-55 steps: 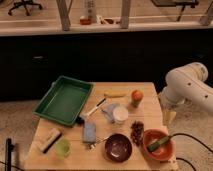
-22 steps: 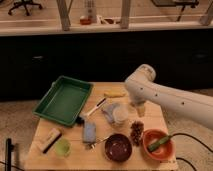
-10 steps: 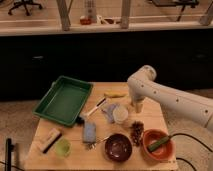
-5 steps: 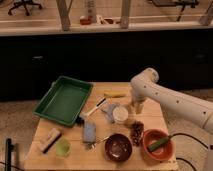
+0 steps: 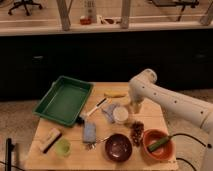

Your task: Place banana in plastic cup

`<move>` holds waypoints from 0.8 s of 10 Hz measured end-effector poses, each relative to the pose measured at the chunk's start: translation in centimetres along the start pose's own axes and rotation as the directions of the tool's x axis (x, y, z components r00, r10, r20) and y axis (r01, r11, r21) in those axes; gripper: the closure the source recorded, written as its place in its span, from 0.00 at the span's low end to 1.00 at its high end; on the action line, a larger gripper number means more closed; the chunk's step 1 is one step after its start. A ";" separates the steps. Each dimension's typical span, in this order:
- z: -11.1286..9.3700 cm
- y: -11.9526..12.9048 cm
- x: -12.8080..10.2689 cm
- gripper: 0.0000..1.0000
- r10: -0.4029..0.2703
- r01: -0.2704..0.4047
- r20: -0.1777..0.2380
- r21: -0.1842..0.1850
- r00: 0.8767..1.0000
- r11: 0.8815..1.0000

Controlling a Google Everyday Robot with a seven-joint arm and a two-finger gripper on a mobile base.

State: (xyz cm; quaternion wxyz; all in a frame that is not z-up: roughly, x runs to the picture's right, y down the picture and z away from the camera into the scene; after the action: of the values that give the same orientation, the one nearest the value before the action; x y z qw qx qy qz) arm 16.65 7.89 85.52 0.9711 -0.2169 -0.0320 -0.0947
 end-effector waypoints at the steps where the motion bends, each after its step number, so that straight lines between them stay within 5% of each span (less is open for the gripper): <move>1: -0.7 -0.7 -1.0 0.20 -0.028 0.028 0.007 0.011 1.000 1.000; 4: -1.5 -2.6 -2.6 0.20 -0.096 0.095 0.025 0.030 0.995 0.995; 8: 0.4 -4.7 -3.9 0.20 -0.115 0.114 0.061 0.012 0.992 0.993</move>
State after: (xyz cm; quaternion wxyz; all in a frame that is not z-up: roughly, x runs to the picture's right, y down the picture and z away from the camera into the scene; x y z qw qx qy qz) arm 11.89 4.52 87.44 0.9635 -0.2133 -0.0747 -0.1433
